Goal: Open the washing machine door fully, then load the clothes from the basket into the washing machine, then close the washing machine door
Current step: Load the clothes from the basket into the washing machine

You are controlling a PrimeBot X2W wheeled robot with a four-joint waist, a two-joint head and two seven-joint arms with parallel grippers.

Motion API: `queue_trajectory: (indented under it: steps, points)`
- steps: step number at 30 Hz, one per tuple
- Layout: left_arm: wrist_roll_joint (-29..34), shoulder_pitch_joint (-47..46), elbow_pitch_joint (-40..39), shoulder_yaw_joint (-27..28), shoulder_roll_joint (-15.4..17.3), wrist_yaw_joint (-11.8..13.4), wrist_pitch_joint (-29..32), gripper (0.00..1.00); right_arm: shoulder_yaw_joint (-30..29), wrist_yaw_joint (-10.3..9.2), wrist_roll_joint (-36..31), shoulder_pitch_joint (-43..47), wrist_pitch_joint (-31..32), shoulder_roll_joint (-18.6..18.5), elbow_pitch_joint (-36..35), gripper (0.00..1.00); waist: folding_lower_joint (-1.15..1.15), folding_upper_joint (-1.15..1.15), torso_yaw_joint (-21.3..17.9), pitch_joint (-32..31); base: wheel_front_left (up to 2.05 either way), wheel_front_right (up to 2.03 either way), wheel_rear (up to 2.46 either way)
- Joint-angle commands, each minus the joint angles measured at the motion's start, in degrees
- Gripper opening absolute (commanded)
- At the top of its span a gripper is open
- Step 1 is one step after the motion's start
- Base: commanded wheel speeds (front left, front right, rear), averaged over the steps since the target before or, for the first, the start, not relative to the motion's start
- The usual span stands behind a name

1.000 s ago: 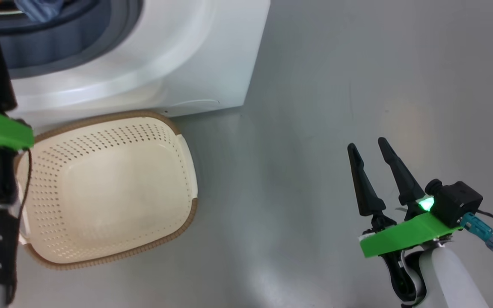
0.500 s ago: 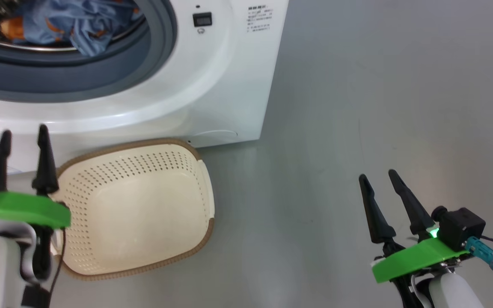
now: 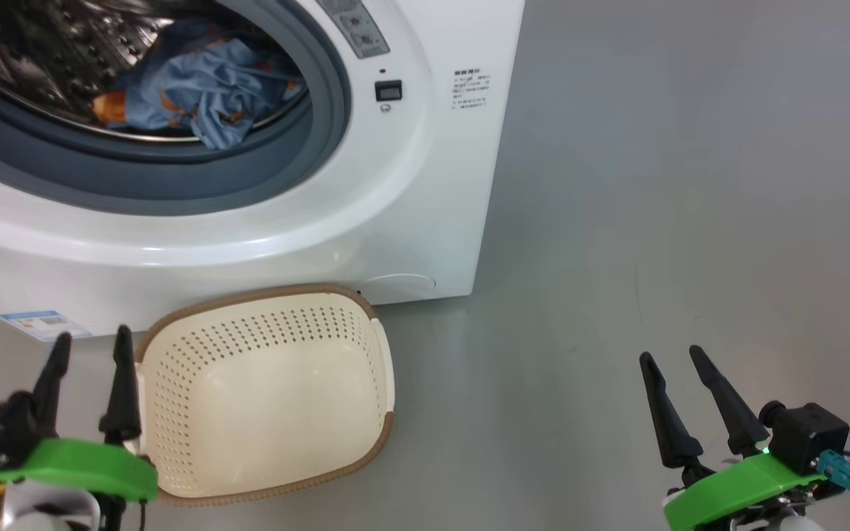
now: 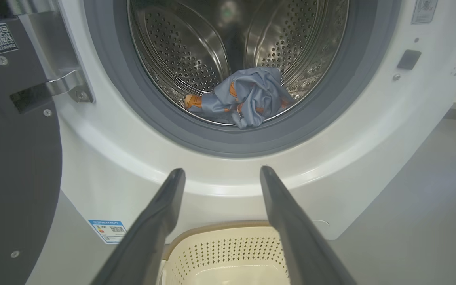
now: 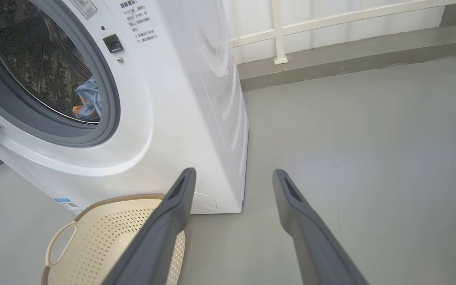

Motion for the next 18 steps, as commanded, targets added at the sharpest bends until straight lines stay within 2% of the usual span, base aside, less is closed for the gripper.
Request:
queue_trajectory:
  steps: [1, 18]
  points:
    - [0.6, 1.5, -2.2, 2.6, 0.8, 0.0, -0.2, 1.00, 1.0, 0.09, 0.6, 1.2, -0.3, -0.6, -0.9, 1.00, 0.00, 0.00, 0.8, -1.9, 0.00, 0.00, 0.00]
    - [2.7, 12.0, -8.5, 5.9, -2.1, 0.0, -0.2, 1.00, 0.0, 0.09, 1.6, 4.8, -0.3, -2.0, -0.8, 1.00, 0.00, 0.00, 1.4, -5.2, 0.00, 0.00, 0.00]
